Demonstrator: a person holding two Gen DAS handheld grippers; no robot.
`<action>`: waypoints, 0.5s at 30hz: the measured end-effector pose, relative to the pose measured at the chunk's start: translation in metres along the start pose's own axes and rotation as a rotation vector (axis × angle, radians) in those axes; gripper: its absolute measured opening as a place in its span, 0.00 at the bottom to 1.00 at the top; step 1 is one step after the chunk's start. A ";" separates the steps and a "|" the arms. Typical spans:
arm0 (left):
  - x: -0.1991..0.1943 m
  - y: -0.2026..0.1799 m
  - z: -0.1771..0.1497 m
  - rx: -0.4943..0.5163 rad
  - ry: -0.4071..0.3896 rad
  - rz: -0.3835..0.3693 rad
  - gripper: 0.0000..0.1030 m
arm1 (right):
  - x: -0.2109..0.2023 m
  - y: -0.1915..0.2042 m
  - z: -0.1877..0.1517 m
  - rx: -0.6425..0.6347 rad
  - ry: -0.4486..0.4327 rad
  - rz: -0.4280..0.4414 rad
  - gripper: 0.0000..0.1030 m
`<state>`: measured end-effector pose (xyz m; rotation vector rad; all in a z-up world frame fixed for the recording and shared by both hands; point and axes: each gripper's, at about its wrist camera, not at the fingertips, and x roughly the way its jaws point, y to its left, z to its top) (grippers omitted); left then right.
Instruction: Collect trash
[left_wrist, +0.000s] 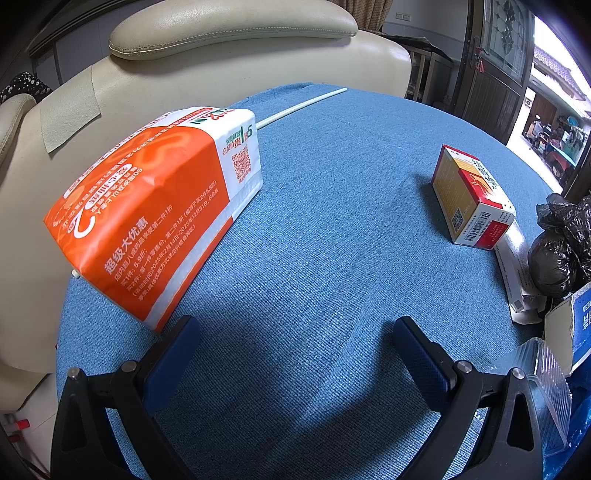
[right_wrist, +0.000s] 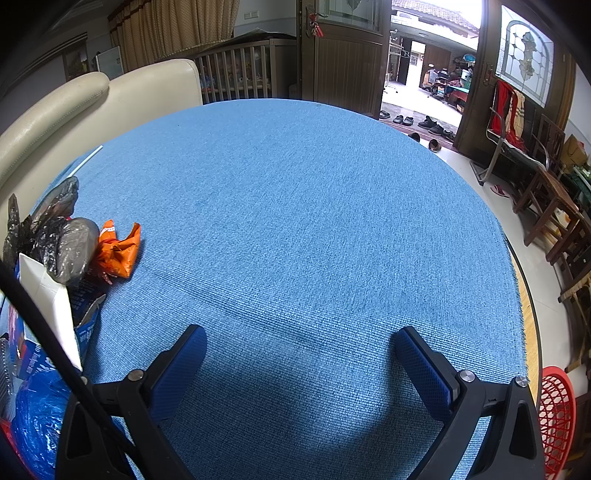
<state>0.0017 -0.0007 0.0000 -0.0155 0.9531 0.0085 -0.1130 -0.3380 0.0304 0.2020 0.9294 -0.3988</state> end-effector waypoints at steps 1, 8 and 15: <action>0.000 0.000 0.000 0.000 0.000 0.000 1.00 | 0.000 0.000 0.000 0.000 0.000 0.000 1.00; 0.002 -0.001 0.003 0.000 0.000 0.000 1.00 | 0.000 0.000 0.000 0.000 0.000 0.000 1.00; 0.000 0.001 0.000 -0.001 -0.001 -0.004 1.00 | 0.000 0.000 0.000 -0.007 0.000 0.002 1.00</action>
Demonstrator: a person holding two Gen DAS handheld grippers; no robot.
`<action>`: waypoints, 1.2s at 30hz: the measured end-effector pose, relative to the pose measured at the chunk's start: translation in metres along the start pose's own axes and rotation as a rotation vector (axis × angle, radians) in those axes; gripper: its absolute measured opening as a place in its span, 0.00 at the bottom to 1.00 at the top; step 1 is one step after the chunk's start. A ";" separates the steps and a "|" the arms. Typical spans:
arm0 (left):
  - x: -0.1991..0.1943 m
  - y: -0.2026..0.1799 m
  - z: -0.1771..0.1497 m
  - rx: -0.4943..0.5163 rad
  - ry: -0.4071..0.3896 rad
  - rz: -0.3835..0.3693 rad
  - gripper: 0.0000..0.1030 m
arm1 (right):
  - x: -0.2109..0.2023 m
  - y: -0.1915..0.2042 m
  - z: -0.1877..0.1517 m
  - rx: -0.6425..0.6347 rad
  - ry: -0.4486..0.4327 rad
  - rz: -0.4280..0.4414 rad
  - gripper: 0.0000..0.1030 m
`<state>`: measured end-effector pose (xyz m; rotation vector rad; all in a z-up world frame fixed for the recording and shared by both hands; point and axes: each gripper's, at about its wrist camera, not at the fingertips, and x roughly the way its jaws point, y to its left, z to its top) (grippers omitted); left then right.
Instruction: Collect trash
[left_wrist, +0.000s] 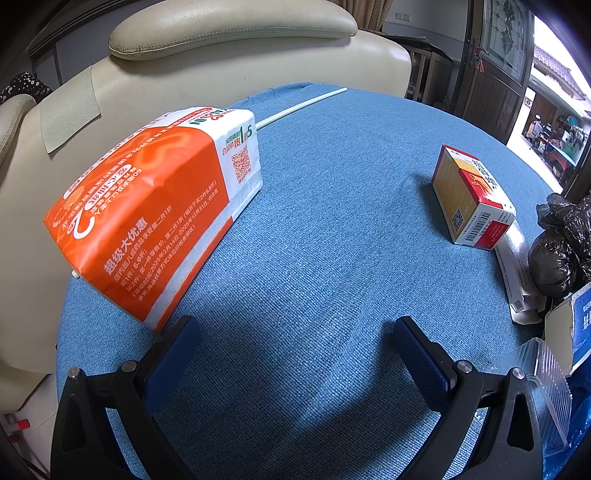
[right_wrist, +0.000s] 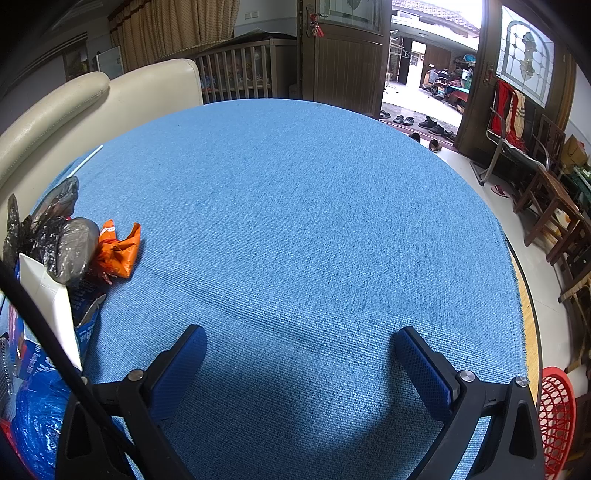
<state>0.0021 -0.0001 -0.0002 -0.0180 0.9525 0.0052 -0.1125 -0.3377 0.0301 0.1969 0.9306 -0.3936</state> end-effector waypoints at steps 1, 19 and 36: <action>0.001 0.001 -0.001 0.005 0.000 -0.003 1.00 | 0.000 0.000 0.000 -0.004 0.006 0.005 1.00; -0.121 -0.007 -0.041 0.018 -0.114 -0.112 1.00 | -0.126 -0.004 -0.068 -0.004 -0.128 0.116 1.00; -0.156 -0.024 -0.072 0.081 -0.126 -0.154 1.00 | -0.173 0.010 -0.127 0.000 -0.152 0.210 1.00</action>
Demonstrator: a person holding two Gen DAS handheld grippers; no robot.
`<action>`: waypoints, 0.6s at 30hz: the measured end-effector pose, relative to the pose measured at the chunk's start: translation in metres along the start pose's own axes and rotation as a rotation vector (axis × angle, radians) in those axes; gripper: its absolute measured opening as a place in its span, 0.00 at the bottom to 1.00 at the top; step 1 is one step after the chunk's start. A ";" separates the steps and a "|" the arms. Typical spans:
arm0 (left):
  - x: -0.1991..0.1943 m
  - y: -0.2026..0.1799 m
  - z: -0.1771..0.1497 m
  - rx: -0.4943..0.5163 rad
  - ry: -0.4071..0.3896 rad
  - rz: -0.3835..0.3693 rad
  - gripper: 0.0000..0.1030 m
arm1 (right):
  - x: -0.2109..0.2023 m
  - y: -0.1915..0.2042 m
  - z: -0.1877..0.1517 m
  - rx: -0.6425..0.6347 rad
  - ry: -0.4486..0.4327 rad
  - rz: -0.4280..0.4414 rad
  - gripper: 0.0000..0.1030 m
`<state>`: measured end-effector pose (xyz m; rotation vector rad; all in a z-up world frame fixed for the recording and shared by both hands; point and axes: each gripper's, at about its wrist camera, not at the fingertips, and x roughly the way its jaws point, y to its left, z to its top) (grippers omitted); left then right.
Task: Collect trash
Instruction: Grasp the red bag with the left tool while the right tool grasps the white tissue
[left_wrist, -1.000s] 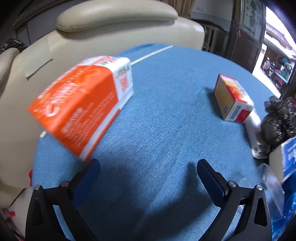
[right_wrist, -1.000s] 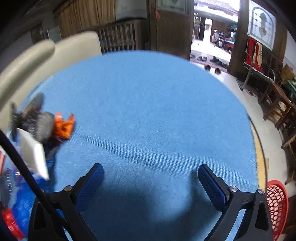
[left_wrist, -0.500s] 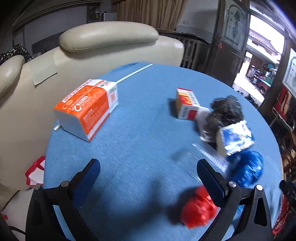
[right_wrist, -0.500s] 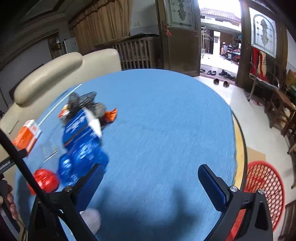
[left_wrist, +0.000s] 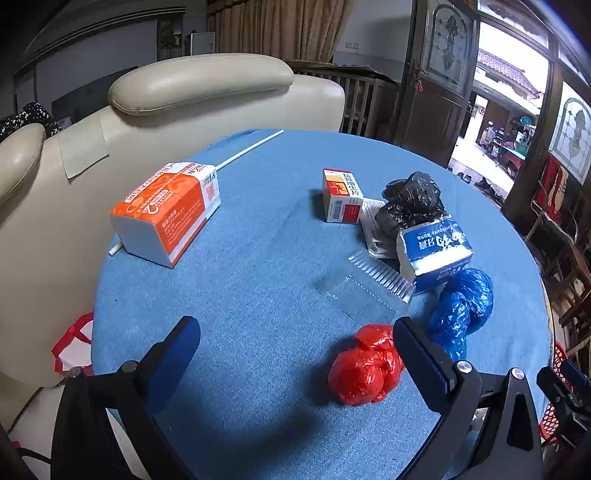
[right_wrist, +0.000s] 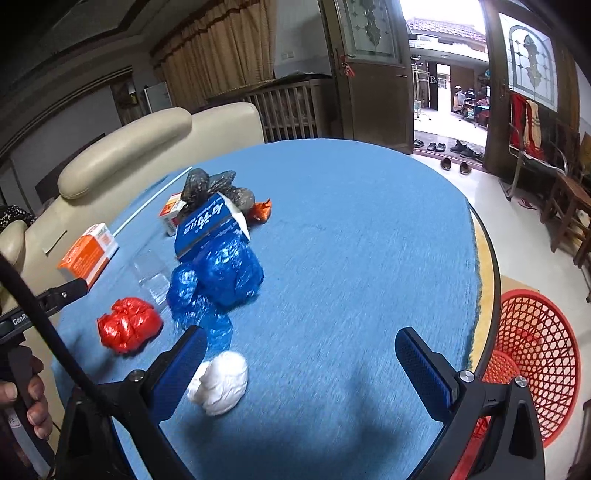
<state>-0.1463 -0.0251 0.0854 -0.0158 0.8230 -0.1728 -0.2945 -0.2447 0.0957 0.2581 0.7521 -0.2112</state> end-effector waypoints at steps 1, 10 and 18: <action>-0.001 0.000 0.000 0.002 -0.002 -0.001 1.00 | -0.001 0.000 -0.001 0.000 0.003 0.001 1.00; -0.006 -0.002 -0.002 0.005 -0.007 -0.002 1.00 | -0.008 0.005 -0.005 -0.004 -0.005 0.004 1.00; -0.007 -0.001 -0.003 0.003 -0.011 -0.003 1.00 | -0.009 0.008 -0.008 -0.010 -0.008 0.002 1.00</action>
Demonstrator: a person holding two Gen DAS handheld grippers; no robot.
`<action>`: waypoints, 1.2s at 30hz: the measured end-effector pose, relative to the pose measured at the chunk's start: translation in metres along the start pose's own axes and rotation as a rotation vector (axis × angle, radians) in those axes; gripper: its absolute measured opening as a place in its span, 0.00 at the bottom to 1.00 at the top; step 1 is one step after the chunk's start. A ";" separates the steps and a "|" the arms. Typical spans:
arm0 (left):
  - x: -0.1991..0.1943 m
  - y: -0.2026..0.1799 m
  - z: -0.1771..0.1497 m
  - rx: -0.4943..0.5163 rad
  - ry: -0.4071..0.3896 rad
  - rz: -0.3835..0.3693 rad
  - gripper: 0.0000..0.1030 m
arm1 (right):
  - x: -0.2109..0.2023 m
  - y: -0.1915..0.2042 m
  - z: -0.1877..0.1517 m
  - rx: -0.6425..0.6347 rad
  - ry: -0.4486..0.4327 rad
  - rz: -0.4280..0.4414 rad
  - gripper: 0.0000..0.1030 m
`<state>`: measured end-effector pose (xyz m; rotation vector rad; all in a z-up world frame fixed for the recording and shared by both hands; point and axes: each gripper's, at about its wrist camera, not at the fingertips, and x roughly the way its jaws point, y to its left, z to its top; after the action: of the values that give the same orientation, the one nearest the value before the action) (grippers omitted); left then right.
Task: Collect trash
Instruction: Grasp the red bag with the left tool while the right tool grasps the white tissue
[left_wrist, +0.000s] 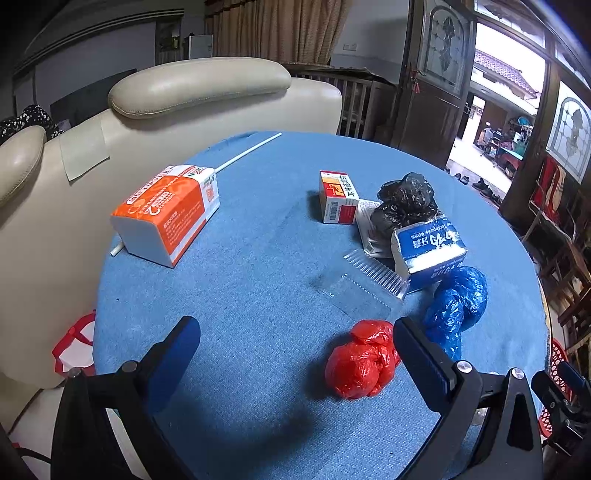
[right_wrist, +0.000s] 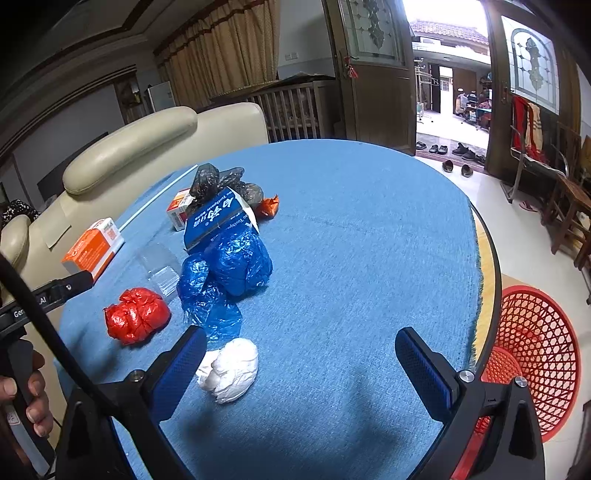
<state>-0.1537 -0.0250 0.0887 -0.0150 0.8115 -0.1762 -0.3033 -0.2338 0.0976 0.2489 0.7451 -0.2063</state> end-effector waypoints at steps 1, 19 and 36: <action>-0.001 0.000 0.000 0.000 -0.001 -0.001 1.00 | 0.000 0.000 0.000 0.000 0.000 -0.001 1.00; -0.003 0.014 -0.010 -0.007 0.007 0.011 1.00 | 0.012 0.023 -0.014 -0.063 0.068 0.115 1.00; 0.048 -0.032 -0.024 0.142 0.153 -0.118 0.91 | 0.055 0.040 -0.020 -0.090 0.168 0.202 0.39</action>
<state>-0.1439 -0.0629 0.0401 0.0851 0.9502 -0.3496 -0.2657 -0.1956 0.0514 0.2564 0.8872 0.0399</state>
